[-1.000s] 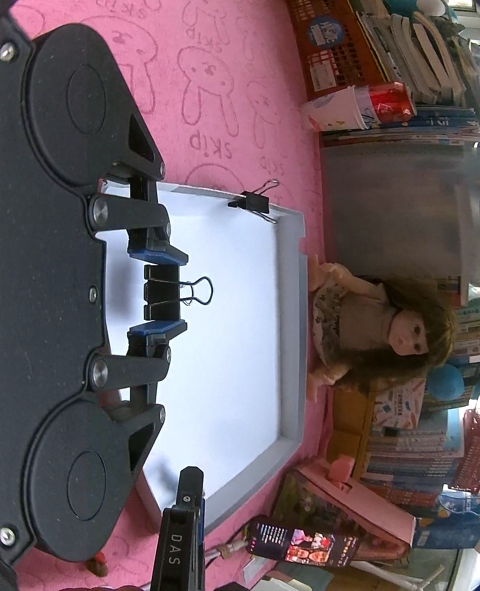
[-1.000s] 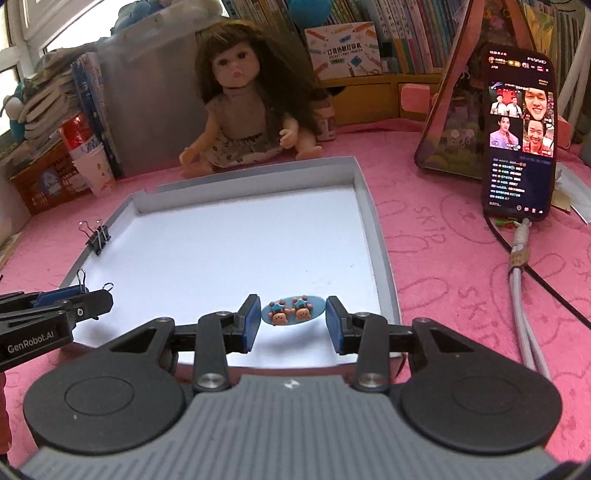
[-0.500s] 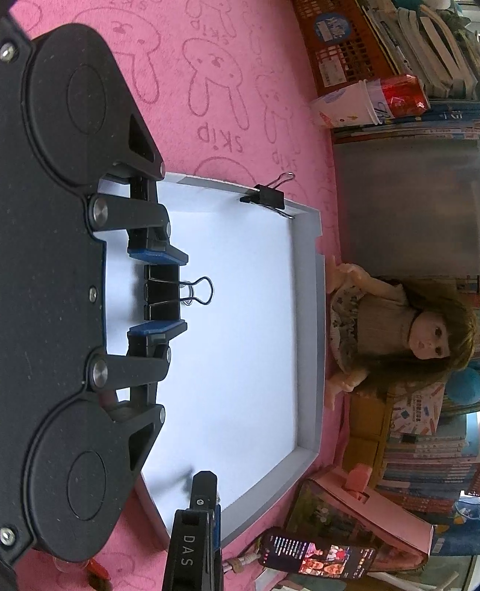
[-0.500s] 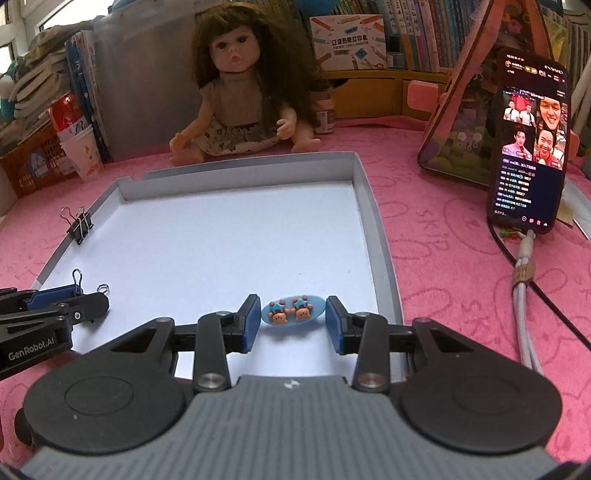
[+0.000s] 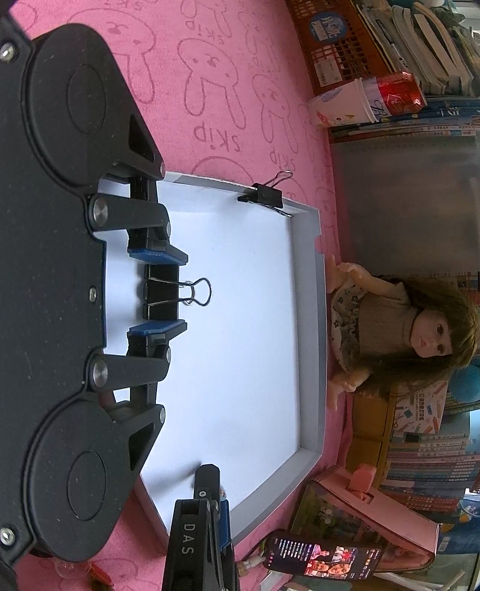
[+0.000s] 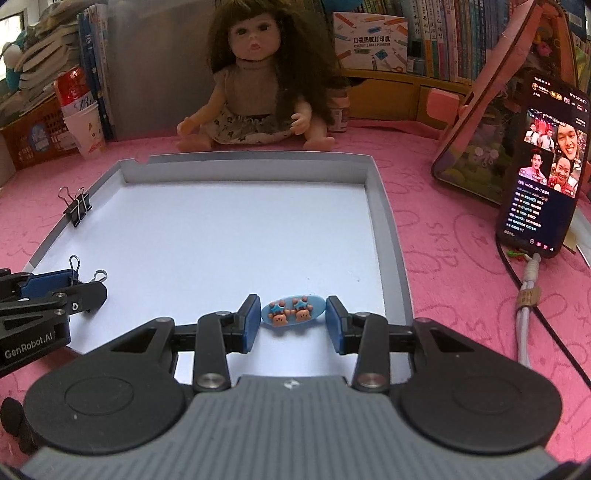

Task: Organize rigid objects
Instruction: 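Carry both held clips into the white tray and open both tools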

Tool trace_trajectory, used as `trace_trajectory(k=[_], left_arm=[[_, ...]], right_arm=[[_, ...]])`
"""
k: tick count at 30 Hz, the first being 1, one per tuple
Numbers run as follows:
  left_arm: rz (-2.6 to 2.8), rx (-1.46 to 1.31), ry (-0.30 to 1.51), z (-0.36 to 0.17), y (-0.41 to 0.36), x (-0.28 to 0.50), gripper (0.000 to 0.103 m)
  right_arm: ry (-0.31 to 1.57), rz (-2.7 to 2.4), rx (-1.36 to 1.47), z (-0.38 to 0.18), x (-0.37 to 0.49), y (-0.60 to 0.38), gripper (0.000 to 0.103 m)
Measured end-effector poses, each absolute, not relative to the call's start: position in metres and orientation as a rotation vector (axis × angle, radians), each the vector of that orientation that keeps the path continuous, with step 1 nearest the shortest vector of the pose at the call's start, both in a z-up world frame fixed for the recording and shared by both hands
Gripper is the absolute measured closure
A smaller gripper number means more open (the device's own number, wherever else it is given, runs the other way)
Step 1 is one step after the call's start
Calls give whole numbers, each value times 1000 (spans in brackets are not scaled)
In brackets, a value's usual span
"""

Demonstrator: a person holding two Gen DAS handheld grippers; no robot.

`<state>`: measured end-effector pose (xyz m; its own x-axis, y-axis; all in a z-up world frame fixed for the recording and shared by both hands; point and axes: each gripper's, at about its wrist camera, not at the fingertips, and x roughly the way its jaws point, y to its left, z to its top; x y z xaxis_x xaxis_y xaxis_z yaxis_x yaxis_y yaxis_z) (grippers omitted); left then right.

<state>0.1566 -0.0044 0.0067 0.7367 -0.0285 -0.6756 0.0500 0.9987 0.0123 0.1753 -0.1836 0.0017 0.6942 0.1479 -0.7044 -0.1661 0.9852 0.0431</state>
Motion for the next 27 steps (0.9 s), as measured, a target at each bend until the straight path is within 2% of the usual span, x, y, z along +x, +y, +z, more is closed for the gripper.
trace_trajectory(k=[3,4,6,17,22,24,27], left_arm=[[-44,33,741,7,-4,156,73],[-45,33,740,8,-4,156,72],[-46,33,735,9,-4,155,65],[-73,52,679,27,-8,136,45],[-91,58,666,33,-9,124,37],[-96,61,658,36,-9,118,28],[-105,60,646,39,-9,110,25]], right_arm=[[787,181,-13,2,175,-184,55],[787,183,-3,3,176,-185,47],[781,188,11,5,175,-187,44],[718,203,32,17,161,-192,24],[693,213,49,22,151,-197,19],[686,216,54,23,147,-198,18],[672,216,59,26,140,-202,16]])
